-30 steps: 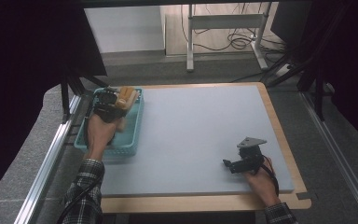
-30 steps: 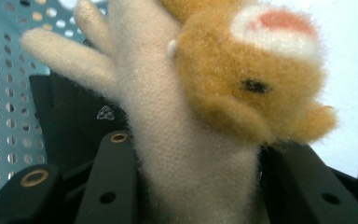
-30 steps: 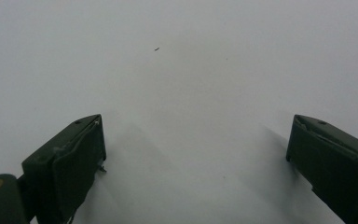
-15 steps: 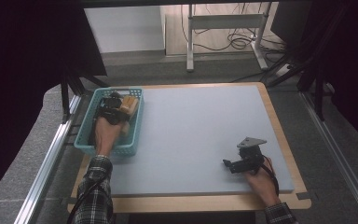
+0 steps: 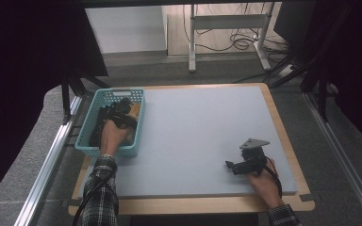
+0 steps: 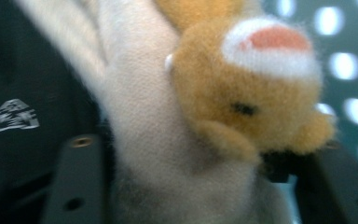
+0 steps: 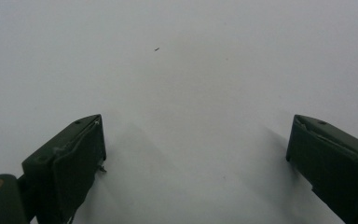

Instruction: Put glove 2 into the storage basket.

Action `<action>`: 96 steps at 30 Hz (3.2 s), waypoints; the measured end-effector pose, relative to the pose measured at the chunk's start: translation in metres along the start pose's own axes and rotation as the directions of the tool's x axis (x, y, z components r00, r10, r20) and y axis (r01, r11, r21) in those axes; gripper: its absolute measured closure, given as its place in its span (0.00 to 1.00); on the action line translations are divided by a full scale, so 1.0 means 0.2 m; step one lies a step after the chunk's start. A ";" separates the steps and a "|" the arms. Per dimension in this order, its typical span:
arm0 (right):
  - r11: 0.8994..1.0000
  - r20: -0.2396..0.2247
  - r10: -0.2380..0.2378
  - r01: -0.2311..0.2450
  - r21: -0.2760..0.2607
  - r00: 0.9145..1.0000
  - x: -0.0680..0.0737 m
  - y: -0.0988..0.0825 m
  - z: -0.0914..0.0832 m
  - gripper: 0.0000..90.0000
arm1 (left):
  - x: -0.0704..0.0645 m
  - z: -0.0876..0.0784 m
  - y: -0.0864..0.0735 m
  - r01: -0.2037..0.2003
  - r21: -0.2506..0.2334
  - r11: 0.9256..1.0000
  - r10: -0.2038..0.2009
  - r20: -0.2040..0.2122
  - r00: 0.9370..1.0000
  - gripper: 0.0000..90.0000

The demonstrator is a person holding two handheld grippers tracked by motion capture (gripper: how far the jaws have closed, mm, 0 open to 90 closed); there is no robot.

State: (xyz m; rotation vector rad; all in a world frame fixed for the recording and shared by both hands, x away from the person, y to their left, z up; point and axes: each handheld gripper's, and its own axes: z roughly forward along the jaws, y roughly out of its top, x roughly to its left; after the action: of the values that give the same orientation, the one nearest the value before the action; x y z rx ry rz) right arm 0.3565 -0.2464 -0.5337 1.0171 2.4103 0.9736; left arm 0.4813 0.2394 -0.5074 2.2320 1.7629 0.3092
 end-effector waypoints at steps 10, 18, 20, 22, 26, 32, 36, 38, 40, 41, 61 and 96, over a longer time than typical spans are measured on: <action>1.000 0.000 -0.001 0.001 0.000 1.000 0.00 0.00 0.00 0.05 | 0.06 -0.22 -0.01 0.027 -0.086 0.996 -0.017 0.123 0.992 0.11; 1.000 0.000 -0.001 0.001 0.000 1.000 0.00 0.00 0.00 0.05 | 0.09 -0.31 -0.04 0.003 -0.114 0.993 -0.008 -0.046 0.999 0.70; 1.000 0.000 0.000 0.000 0.000 1.000 0.00 0.00 0.00 0.05 | 0.11 -0.26 -0.05 0.015 -0.087 0.996 -0.022 -0.078 0.997 0.87; 1.000 0.000 0.000 0.000 0.000 1.000 0.00 0.00 0.00 0.05 | 0.14 -0.21 -0.06 0.047 -0.069 0.997 -0.051 -0.067 0.996 0.94; 1.000 0.000 0.000 0.000 0.000 1.000 0.00 0.00 0.00 0.05 | 0.14 -0.13 -0.07 0.055 -0.028 0.998 -0.056 -0.045 0.997 0.99; 1.000 0.000 0.000 0.000 0.000 1.000 0.00 0.00 0.00 0.05 | 0.03 -0.08 -0.03 0.009 -0.020 1.000 -0.010 -0.023 1.000 1.00; 1.000 0.000 0.000 0.000 0.000 1.000 0.00 0.00 0.00 0.05 | 0.00 -0.06 -0.01 -0.003 -0.023 1.000 0.002 -0.046 0.999 1.00; 1.000 0.000 0.000 0.000 0.000 1.000 0.00 0.00 0.00 0.05 | 0.02 -0.06 -0.02 0.012 -0.034 0.999 -0.013 -0.035 0.999 1.00; 1.000 0.000 0.000 0.000 0.000 1.000 0.00 0.00 0.00 0.05 | 0.04 -0.06 -0.03 0.015 -0.042 0.999 -0.017 -0.036 0.999 0.97; 1.000 0.000 -0.001 0.001 0.000 1.000 0.00 0.00 0.00 0.05 | 0.05 -0.07 -0.03 0.016 -0.048 0.999 -0.018 -0.041 0.999 0.96; 1.000 0.000 -0.001 0.001 0.000 1.000 0.00 0.00 0.00 0.05 | 0.11 -0.17 -0.08 0.022 -0.149 0.989 -0.034 -0.075 0.997 0.61; 1.000 0.001 -0.002 0.002 -0.001 1.000 0.00 0.00 0.00 0.05 | 0.19 -0.35 -0.23 0.031 -0.302 0.953 -0.011 0.070 0.997 0.04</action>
State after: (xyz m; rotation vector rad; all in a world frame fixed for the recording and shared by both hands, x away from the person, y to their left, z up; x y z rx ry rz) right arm 0.3564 -0.2463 -0.5337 1.0144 2.4098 0.9730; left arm 0.4242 0.2915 -0.4574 1.9820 1.5821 0.4606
